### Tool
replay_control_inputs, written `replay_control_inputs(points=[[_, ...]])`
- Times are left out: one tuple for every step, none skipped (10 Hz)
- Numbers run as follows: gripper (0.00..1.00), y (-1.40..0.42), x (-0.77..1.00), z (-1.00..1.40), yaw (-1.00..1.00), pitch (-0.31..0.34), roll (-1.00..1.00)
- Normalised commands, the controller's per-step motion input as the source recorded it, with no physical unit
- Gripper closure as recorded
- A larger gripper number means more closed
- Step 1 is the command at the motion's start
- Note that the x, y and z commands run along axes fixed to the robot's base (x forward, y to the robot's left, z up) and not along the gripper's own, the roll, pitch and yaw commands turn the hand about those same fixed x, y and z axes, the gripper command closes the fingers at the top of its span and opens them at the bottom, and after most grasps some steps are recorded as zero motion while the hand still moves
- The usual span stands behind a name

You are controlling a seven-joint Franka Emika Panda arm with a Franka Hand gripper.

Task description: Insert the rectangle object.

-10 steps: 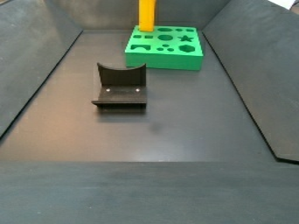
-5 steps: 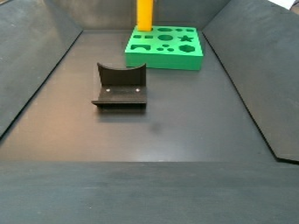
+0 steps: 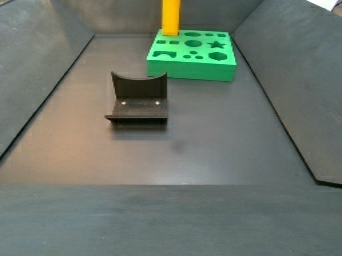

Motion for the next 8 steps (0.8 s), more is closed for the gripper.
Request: replay_control_inputs(points=[[1.0, -0.01, 0.01, -0.26, -0.09, 0.044, -0.17], [1.0, 0.0, 0.0, -0.24, -0.06, 0.057, -0.12], [1.0, 0.0, -0.1, -0.22, 0.0, 0.054, -0.1], [1.0, 0.0, -0.05, -0.23, 0.0, 0.056, -0.08], [1.0, 0.0, 0.0, -0.31, 0.0, 0.067, -0.04], [1.0, 0.07, -0.1, -0.27, -0.07, 0.073, -0.06], [1.0, 0.12, -0.02, -0.27, -0.24, 0.059, -0.16], [1.0, 0.09, 0.02, -0.24, -0.3, 0.109, -0.14]])
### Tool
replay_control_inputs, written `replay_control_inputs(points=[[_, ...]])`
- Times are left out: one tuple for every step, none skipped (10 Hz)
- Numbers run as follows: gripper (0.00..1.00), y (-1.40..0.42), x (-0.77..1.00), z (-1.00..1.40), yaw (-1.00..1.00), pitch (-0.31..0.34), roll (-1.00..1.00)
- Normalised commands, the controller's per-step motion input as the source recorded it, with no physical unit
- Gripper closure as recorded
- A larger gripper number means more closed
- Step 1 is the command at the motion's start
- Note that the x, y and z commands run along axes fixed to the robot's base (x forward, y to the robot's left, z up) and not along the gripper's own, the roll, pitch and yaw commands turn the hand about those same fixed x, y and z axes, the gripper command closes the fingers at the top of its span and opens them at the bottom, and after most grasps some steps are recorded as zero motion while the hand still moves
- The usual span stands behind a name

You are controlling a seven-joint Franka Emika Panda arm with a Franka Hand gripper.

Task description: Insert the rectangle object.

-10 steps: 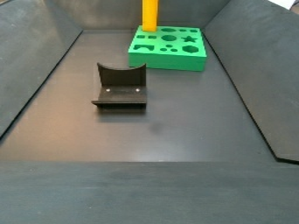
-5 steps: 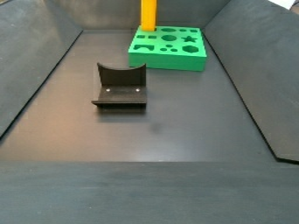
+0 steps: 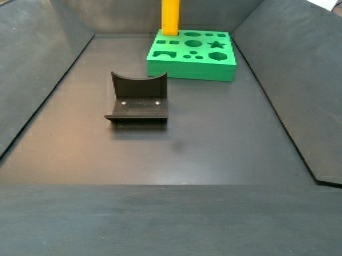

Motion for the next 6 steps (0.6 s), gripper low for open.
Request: replay_control_inputs(points=[[1.0, 0.14, 0.0, -0.32, -0.39, 0.094, -0.13], [1.0, 0.03, 0.0, -0.38, -0.26, 0.073, -0.13], [1.0, 0.0, 0.0, -0.43, -0.01, 0.051, -0.07], [1.0, 0.0, -0.09, -0.35, 0.09, 0.017, -0.05], [1.0, 0.0, -0.12, -0.3, 0.19, 0.003, 0.0], [1.0, 0.0, -0.13, -0.29, 0.31, 0.0, 0.03]])
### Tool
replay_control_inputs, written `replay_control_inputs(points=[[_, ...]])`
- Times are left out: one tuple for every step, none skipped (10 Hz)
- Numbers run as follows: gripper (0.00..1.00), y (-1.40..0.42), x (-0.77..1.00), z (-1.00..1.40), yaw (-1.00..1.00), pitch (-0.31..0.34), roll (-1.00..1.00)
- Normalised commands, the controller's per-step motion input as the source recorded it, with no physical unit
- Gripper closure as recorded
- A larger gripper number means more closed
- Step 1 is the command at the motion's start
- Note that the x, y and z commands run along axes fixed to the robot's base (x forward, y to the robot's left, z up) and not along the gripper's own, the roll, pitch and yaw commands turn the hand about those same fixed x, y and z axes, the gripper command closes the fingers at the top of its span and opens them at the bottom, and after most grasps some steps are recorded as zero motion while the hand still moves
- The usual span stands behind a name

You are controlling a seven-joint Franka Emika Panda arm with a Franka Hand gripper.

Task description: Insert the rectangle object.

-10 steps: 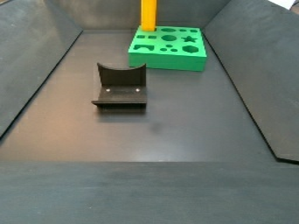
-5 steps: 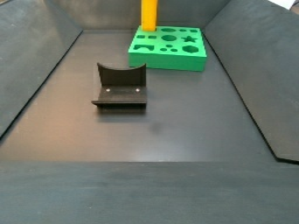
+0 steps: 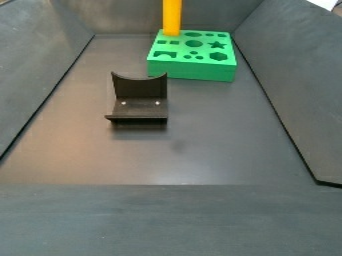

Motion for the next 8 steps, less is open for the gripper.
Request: replay_control_inputs(points=[[1.0, -0.01, 0.0, -0.37, 0.35, 0.006, 0.03], [1.0, -0.12, 0.25, -0.56, 0.04, 0.076, 0.0], [1.0, -0.16, 0.31, -0.6, 0.0, 0.066, 0.0], [1.0, -0.22, 0.51, -0.56, -0.1, 0.114, 0.0], [1.0, -0.2, 0.55, -0.49, -0.3, 0.133, -0.06], [1.0, -0.01, 0.3, -0.26, -0.32, 0.0, -0.19], [1.0, 0.0, 0.03, -0.08, -0.02, 0.0, -0.08], [1.0, 0.0, 0.0, 0.0, 0.0, 0.0, 0.0]])
